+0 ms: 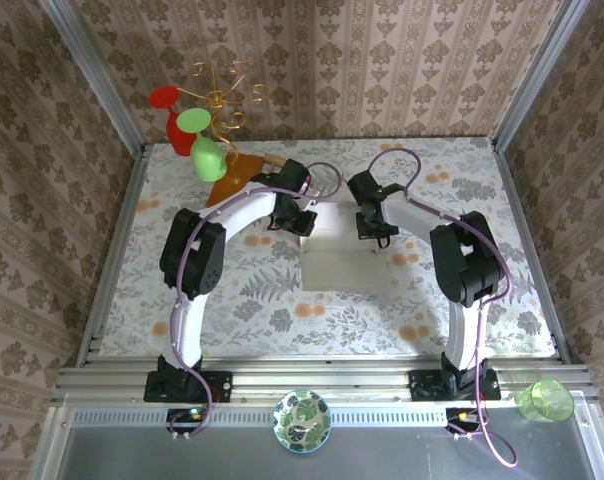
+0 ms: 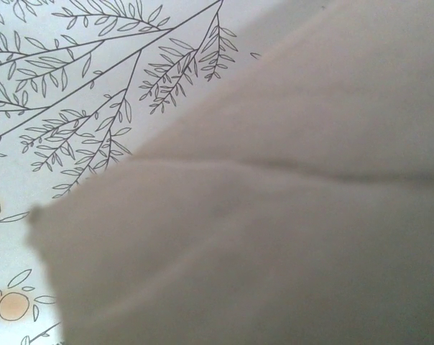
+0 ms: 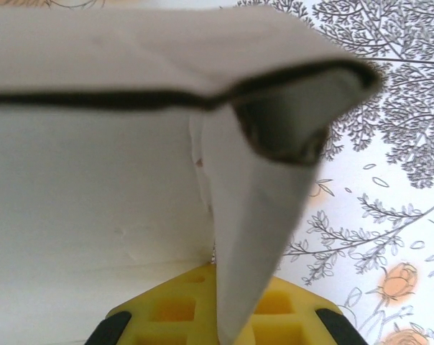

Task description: Fold the paper box

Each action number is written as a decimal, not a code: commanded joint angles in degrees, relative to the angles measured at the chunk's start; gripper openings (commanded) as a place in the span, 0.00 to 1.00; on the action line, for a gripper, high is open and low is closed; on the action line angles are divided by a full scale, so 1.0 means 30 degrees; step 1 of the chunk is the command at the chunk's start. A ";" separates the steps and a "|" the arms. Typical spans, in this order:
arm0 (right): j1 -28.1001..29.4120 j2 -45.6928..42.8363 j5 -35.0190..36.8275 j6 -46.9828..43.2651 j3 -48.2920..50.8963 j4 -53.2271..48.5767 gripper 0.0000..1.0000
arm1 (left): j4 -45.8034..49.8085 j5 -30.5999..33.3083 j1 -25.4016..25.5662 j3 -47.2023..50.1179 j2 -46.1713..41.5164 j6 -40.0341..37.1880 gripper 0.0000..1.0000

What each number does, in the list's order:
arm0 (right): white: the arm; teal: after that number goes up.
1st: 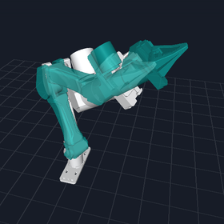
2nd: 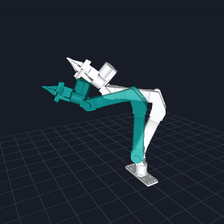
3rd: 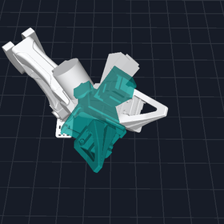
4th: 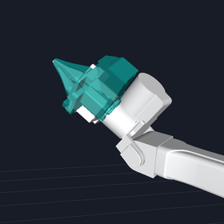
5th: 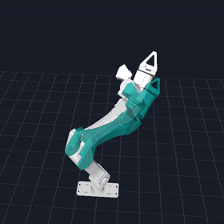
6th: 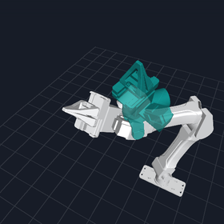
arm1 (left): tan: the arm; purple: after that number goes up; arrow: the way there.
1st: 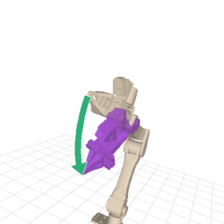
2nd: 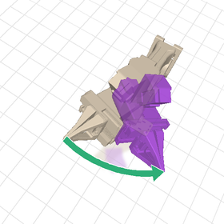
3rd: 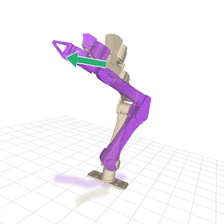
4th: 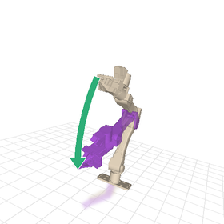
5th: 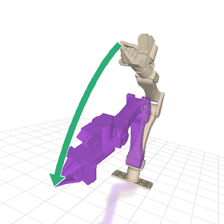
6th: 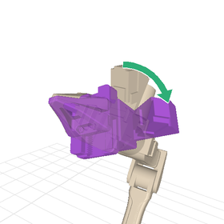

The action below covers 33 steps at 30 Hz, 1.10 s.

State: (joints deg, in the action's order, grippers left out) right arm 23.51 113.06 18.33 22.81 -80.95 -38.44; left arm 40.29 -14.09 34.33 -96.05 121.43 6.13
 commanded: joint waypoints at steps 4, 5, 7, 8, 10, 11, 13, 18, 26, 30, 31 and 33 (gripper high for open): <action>0.0711 0.1243 0.3440 0.0088 -0.1701 -0.3196 0.00 | 0.0094 0.0818 0.0041 -0.0528 0.0482 0.0495 0.00; 0.0749 0.1348 0.3356 0.0180 -0.1835 -0.3293 0.00 | 0.0158 0.1028 0.0040 -0.0543 0.0505 0.0573 0.00; 0.0806 0.1353 0.2845 0.0299 -0.1985 -0.3299 0.00 | 0.0293 0.1880 0.0090 -0.0533 0.0504 0.0878 0.00; 0.0832 0.1366 0.2575 0.0376 -0.2105 -0.3382 0.00 | 0.0389 0.2356 0.0101 -0.0555 0.0511 0.1005 0.00; 0.0891 0.1346 0.2277 0.0535 -0.2399 -0.3638 0.00 | 0.0572 0.3264 0.0156 -0.0589 0.0538 0.1350 0.00; 0.0902 0.1364 0.2205 0.0593 -0.2532 -0.3721 0.00 | 0.0702 0.3753 0.0229 -0.0644 0.0568 0.1510 0.00; 0.0924 0.1420 0.2037 0.0608 -0.2775 -0.3913 0.00 | 0.0849 0.4923 0.0423 -0.0682 0.0639 0.1817 0.00; 0.0925 0.1570 0.1416 0.0831 -0.3140 -0.4177 0.00 | 0.1409 0.7811 0.1158 -0.1034 0.1171 0.2917 0.00; 0.0924 0.1893 0.0659 0.0759 -0.3246 -0.4226 0.00 | 0.0286 0.7878 0.1553 -0.0577 0.1189 0.3916 0.06; 0.0872 0.1977 0.0540 0.0730 -0.3224 -0.4244 0.00 | -0.0611 0.7338 0.1423 -0.0038 0.0355 0.3787 0.23; 0.0844 0.2015 0.0470 0.0746 -0.3265 -0.4261 0.00 | -0.0911 0.7273 0.1328 0.0195 0.0044 0.3786 0.27; 0.0756 0.2138 0.0279 0.0829 -0.3321 -0.4312 0.00 | -0.1649 0.6815 0.1160 0.0728 -0.0561 0.3790 0.29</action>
State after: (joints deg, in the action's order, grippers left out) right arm 25.67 117.58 20.03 25.52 -89.32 -47.90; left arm 38.04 5.93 38.79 -95.90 122.91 17.17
